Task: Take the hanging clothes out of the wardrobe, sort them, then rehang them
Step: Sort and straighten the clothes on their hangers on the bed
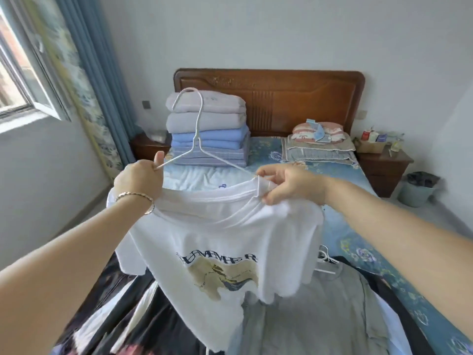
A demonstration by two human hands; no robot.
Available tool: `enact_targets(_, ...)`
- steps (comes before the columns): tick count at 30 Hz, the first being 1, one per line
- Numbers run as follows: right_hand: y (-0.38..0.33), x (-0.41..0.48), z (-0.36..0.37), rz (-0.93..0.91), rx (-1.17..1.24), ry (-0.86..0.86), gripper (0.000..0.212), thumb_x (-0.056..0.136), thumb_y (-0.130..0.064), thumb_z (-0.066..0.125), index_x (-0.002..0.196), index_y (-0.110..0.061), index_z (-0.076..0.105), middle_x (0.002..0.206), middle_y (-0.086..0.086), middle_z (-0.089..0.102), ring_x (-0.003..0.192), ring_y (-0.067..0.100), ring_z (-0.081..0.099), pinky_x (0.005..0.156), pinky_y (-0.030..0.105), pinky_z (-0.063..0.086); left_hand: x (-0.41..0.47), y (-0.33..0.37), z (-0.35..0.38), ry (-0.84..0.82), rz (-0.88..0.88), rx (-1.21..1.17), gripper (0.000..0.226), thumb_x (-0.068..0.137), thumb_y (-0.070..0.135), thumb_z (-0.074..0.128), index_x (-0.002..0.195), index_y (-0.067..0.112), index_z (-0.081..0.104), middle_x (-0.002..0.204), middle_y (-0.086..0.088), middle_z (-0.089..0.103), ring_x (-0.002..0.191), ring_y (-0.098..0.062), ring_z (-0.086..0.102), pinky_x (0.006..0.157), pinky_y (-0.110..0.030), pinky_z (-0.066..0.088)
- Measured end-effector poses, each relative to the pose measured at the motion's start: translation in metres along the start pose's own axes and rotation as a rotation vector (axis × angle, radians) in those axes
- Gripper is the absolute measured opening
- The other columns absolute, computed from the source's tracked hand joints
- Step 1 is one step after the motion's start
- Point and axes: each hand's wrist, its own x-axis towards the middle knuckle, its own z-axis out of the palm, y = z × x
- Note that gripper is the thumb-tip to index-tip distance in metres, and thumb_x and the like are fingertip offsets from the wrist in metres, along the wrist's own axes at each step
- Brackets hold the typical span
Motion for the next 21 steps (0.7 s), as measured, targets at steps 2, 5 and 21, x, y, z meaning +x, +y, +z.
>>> enact_targets(2,-0.017,0.005,0.003,-0.022,0.141,-0.038,0.027,0.065,0.004,0.061,0.082,-0.017,0.060,0.072,0.001,0.065,0.062,0.013,0.060,0.062,0.022,0.050,0.010,-0.007,-0.026,-0.013,0.005,0.064,0.064,0.099,0.048,0.021,0.091,0.002,0.065,0.094,-0.023,0.063,0.090,-0.039,0.059,0.074,-0.037,0.042)
enact_targets(5,-0.031,0.009,0.009,-0.044,0.261,-0.056,0.029,0.064,0.004,0.058,0.087,-0.015,0.060,0.075,0.004,0.066,0.064,0.014,0.064,0.065,0.023,0.053,0.021,-0.015,-0.054,-0.041,0.037,0.165,0.058,0.100,0.046,0.023,0.079,0.003,0.057,0.081,-0.016,0.055,0.076,-0.032,0.052,0.068,-0.033,0.039)
enact_targets(21,0.195,-0.008,0.077,0.195,-0.074,0.393,0.029,0.083,0.006,0.058,0.104,-0.014,0.062,0.082,-0.009,0.054,0.071,0.005,0.048,0.064,0.014,0.038,-0.103,0.061,0.136,-0.451,-0.936,-0.917,0.021,0.092,0.018,0.047,0.102,0.000,0.048,0.114,-0.013,0.049,0.113,-0.029,0.051,0.095,-0.036,0.044)
